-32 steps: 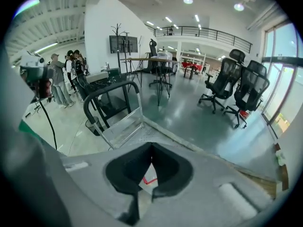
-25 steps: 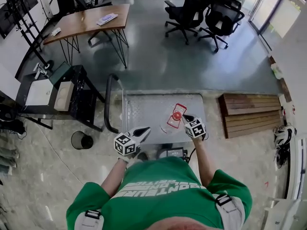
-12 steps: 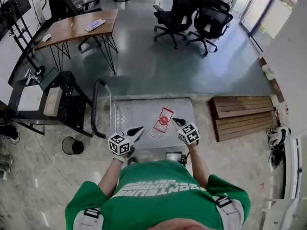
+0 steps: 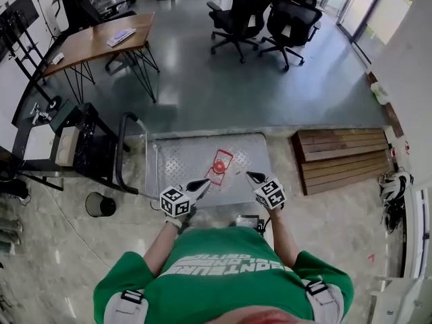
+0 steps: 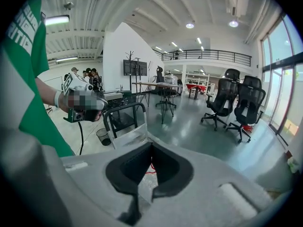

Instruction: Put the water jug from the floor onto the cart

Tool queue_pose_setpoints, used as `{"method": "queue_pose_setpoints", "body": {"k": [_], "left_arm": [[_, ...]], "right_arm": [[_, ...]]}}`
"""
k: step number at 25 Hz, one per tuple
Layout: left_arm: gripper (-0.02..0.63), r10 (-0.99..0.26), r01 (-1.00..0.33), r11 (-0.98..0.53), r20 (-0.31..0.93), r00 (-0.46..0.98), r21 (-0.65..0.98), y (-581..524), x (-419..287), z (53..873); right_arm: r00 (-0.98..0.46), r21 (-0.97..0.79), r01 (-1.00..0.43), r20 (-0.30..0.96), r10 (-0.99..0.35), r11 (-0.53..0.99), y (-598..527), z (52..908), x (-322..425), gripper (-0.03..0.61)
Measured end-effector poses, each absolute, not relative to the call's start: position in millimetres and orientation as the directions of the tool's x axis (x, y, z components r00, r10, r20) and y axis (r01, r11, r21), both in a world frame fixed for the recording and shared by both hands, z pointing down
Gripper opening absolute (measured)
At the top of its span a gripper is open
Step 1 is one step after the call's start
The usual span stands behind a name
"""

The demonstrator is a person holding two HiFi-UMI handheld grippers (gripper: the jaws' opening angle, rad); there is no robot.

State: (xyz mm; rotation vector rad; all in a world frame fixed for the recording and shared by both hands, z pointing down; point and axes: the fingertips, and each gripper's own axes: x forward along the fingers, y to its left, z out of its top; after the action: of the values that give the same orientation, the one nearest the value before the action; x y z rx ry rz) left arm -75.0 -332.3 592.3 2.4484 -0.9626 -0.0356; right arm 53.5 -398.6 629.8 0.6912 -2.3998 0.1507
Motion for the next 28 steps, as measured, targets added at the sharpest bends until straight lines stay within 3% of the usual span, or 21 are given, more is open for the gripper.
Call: {"method": "queue_pose_setpoints", "body": {"k": [28], "left_arm": [[0.009, -0.569, -0.586, -0.691, 0.181, 0.802, 0.424, -344.2, -57.3, 596.3]], "right_arm": [[-0.671, 0.051, -0.558, 0.559, -0.486, 0.828, -400.4, 631.4, 62.5, -0.008]]}}
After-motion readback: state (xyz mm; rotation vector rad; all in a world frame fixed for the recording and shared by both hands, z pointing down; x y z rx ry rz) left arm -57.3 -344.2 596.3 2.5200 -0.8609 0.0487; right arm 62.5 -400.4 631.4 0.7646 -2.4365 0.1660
